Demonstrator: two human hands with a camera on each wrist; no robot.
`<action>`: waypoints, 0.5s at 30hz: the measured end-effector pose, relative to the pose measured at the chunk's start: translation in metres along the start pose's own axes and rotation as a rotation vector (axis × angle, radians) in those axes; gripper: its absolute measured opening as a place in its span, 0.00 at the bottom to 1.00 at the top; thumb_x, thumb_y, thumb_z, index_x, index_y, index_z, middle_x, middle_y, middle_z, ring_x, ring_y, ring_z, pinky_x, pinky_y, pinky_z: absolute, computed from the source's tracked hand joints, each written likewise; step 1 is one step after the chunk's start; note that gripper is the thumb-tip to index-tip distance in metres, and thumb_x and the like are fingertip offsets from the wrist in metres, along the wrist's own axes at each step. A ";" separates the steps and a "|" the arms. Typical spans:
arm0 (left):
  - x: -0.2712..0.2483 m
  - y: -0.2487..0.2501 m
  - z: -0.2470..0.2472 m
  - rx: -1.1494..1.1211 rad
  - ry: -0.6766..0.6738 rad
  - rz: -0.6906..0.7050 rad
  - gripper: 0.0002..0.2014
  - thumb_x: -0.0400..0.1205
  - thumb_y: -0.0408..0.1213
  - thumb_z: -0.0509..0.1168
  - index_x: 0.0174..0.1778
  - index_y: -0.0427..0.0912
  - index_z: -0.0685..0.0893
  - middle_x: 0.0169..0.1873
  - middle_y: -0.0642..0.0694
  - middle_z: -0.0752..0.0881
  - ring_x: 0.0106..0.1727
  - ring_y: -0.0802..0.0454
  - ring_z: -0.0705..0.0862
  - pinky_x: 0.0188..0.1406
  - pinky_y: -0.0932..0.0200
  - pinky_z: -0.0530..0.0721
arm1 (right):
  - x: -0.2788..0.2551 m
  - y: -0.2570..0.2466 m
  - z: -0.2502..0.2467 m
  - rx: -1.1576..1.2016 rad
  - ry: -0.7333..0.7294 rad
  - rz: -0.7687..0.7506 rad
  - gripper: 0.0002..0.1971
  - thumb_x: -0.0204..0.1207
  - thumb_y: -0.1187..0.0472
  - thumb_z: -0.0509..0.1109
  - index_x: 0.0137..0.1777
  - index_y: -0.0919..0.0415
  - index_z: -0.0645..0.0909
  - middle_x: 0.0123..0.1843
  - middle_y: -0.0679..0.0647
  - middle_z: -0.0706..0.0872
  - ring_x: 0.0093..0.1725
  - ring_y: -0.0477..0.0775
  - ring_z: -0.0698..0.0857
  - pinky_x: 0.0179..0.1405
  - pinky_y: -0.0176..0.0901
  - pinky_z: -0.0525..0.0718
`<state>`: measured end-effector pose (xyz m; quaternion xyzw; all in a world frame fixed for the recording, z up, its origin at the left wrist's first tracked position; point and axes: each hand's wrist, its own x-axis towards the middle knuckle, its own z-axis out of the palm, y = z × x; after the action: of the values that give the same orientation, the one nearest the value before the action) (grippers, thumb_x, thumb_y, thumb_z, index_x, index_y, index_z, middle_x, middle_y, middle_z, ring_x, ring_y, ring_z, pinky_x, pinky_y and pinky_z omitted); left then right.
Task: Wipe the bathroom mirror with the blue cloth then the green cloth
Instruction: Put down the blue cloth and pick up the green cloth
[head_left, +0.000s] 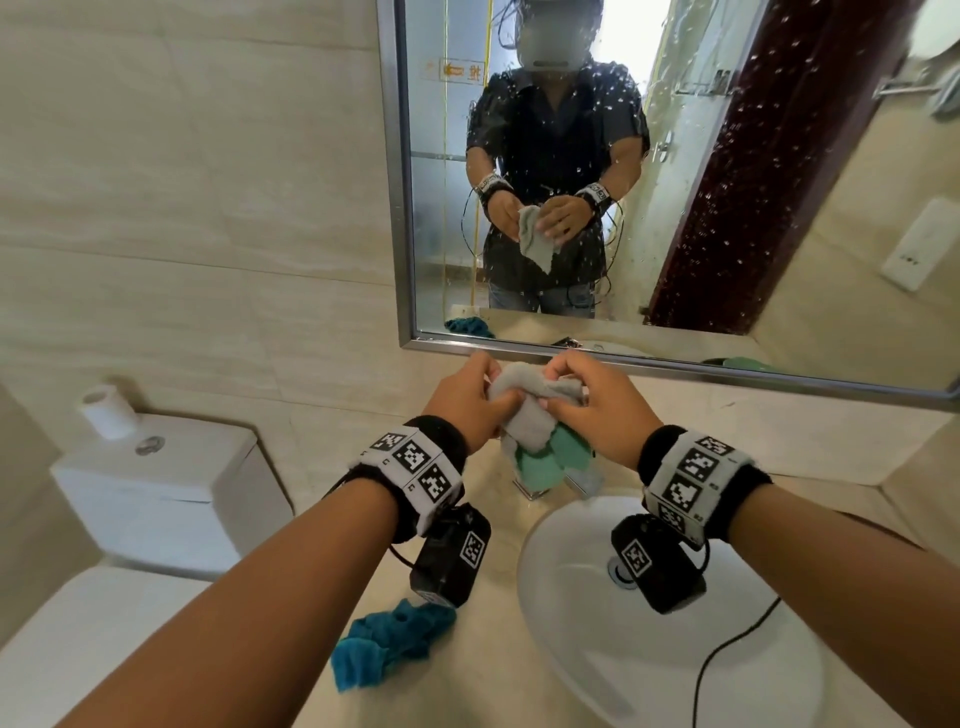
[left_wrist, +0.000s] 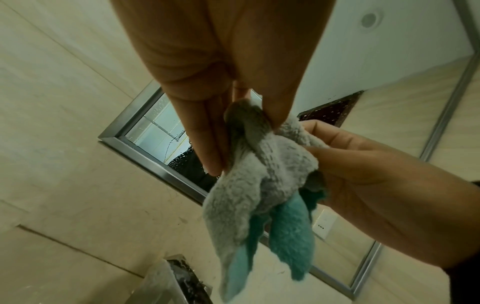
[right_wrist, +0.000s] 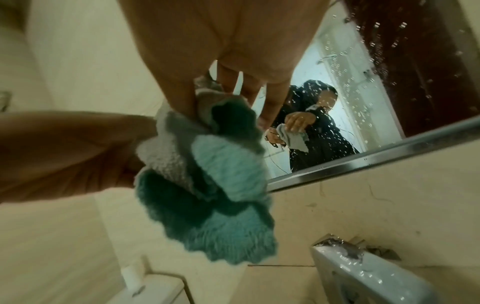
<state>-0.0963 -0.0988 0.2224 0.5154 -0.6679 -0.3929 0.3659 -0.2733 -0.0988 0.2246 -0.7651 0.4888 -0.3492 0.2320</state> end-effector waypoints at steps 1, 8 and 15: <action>0.001 0.000 -0.001 -0.006 0.014 -0.008 0.07 0.82 0.37 0.64 0.44 0.46 0.70 0.47 0.40 0.84 0.47 0.44 0.87 0.44 0.49 0.89 | -0.003 -0.001 0.001 -0.017 -0.042 -0.025 0.08 0.73 0.61 0.72 0.47 0.51 0.76 0.45 0.46 0.81 0.42 0.38 0.79 0.38 0.29 0.74; 0.004 0.004 0.002 -0.178 0.055 -0.101 0.10 0.84 0.38 0.62 0.42 0.46 0.65 0.46 0.37 0.84 0.44 0.42 0.88 0.41 0.50 0.90 | -0.012 -0.002 0.009 -0.123 -0.135 -0.011 0.37 0.57 0.52 0.83 0.62 0.41 0.66 0.56 0.42 0.73 0.53 0.40 0.75 0.50 0.32 0.75; 0.001 0.009 -0.006 -0.027 0.007 -0.006 0.14 0.82 0.43 0.65 0.59 0.48 0.70 0.53 0.47 0.82 0.49 0.48 0.85 0.47 0.55 0.85 | 0.000 0.011 -0.001 -0.128 0.084 0.022 0.17 0.73 0.61 0.73 0.62 0.54 0.78 0.55 0.49 0.81 0.52 0.47 0.78 0.45 0.28 0.72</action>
<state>-0.0951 -0.0993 0.2335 0.5136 -0.6598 -0.4014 0.3740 -0.2808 -0.1035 0.2176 -0.7575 0.5279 -0.3465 0.1657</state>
